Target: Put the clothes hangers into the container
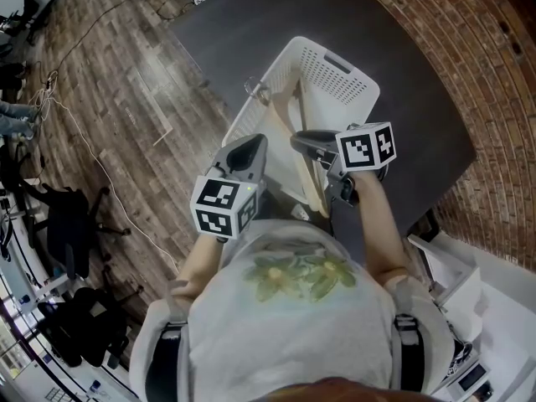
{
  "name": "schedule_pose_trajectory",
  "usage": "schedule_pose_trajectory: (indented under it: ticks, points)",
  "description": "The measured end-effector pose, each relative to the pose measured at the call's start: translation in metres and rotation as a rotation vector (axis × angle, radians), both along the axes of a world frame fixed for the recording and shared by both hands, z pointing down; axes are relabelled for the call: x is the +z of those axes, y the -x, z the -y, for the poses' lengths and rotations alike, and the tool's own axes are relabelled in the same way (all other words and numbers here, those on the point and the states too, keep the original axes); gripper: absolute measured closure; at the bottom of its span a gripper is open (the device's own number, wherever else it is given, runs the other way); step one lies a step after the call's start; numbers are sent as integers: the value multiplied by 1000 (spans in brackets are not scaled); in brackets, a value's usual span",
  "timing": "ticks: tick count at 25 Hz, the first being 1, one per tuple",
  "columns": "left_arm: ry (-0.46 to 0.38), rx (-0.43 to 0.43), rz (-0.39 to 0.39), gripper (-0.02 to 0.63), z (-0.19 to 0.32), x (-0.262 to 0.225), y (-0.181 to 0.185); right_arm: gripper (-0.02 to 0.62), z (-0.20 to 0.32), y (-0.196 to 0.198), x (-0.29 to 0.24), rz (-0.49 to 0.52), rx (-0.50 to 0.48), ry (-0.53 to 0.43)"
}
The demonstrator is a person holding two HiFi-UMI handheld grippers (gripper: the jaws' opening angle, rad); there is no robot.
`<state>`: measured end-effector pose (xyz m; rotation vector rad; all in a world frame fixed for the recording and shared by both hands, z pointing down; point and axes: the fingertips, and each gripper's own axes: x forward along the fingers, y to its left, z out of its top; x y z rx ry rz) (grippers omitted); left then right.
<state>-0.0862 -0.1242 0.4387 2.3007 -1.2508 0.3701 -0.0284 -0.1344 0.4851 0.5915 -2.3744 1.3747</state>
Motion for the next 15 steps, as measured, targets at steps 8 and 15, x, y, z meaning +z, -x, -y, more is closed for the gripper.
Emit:
schedule_pose_trajectory:
  ticks: [8, 15]
  points:
    - [-15, -1, -1, 578, -3, -7, 0, 422, 6, -6, -20, 4, 87, -76]
    - [-27, 12, 1, 578, -6, -9, -4, 519, 32, -53, -66, 31, 425, -315]
